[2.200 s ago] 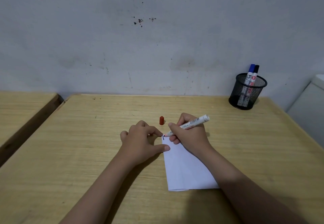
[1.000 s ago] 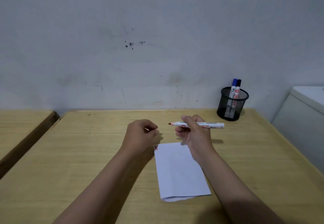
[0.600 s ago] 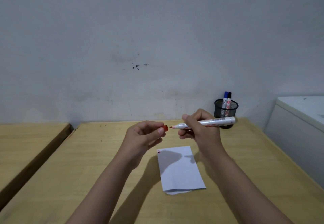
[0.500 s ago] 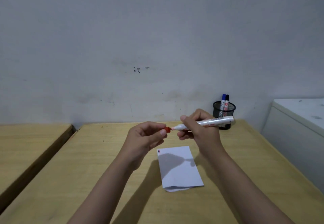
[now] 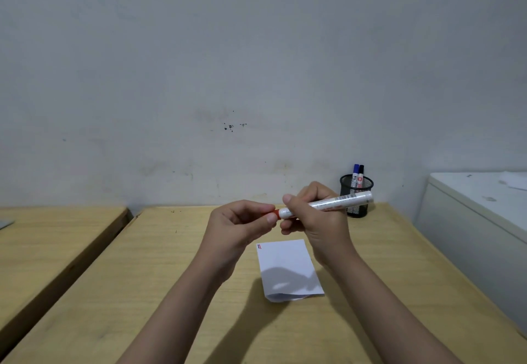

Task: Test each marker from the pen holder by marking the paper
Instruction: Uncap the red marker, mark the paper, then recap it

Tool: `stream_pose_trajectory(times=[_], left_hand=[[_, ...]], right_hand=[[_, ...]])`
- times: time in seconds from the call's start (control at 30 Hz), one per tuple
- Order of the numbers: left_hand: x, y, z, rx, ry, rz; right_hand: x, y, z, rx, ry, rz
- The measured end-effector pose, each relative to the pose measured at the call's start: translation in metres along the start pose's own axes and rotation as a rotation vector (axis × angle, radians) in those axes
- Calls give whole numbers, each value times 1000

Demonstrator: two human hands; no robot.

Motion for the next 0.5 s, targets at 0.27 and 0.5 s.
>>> stream_pose_trajectory(times=[0.27,0.5], left_hand=[[-4,7,-12,90,-62,-67],[-28,-7,-15,183,-180,-255]], right_hand=[[8,1,-18,184,-36,94],[-18,4,-27,290,359,140]])
Point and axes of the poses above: each hand's wrist, its own y-axis away from the middle knuckle, its own x-axis out of the palm, z = x × y, the point moved 10 cm from there along -y, towards the middle knuckle, and after that the axes turned 5 degrees about -z, right-handed, at the moved point
